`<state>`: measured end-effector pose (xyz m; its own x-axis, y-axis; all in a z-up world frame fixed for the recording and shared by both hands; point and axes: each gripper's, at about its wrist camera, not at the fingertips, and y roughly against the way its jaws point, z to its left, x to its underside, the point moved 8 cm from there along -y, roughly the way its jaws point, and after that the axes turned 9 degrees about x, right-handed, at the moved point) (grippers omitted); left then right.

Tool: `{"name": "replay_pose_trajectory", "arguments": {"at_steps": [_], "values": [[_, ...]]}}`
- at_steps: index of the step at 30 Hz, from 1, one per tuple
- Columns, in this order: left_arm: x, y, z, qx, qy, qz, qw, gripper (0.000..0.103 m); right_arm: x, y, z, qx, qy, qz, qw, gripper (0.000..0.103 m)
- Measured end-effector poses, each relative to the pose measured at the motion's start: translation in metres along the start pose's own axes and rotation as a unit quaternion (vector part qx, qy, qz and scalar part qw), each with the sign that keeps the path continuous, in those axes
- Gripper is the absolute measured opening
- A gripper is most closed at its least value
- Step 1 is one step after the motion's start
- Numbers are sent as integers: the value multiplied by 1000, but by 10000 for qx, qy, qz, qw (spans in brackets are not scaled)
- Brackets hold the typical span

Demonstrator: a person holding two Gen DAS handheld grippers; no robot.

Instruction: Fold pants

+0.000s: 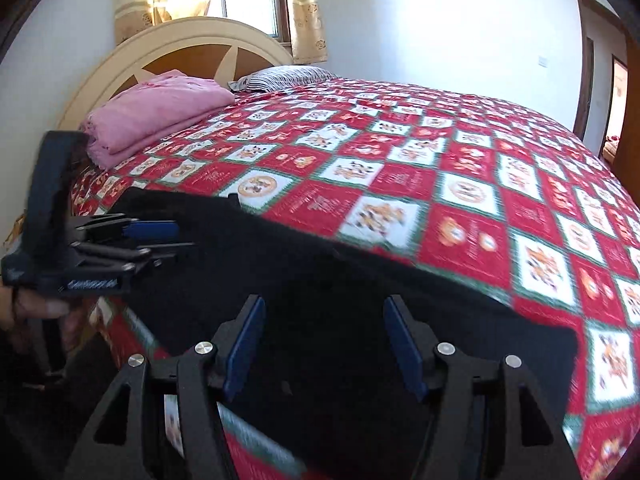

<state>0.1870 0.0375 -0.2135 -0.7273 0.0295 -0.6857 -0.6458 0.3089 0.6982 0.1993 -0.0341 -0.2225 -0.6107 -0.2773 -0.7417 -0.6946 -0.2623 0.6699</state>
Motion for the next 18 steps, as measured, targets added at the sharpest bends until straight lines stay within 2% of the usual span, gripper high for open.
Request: {"name": "replay_pose_trajectory", "arguments": {"at_steps": [3, 6, 7, 9, 11, 14, 18], "values": [[2, 1, 17, -211, -34, 40, 9998, 64, -5, -18, 16, -250, -62, 103, 9996, 63], [7, 1, 32, -293, -54, 130, 9995, 64, 5, -35, 38, -352, 183, 312, 9987, 64], [8, 2, 35, -338, -89, 146, 9993, 64, 9, -40, 43, -299, 319, 392, 9983, 66], [10, 3, 44, -435, -113, 179, 9988, 64, 17, -43, 53, 17, 801, 235, 9965, 74], [12, 4, 52, -467, -82, 222, 9986, 64, 20, -44, 59, 133, 978, 206, 9949, 78], [15, 10, 61, -562, -111, 216, 9981, 64, 17, -43, 59, 165, 911, 263, 9954, 78], [20, 21, 84, -821, -186, 209, 9962, 68, 11, -28, 52, -83, 528, 181, 9984, 78]]}}
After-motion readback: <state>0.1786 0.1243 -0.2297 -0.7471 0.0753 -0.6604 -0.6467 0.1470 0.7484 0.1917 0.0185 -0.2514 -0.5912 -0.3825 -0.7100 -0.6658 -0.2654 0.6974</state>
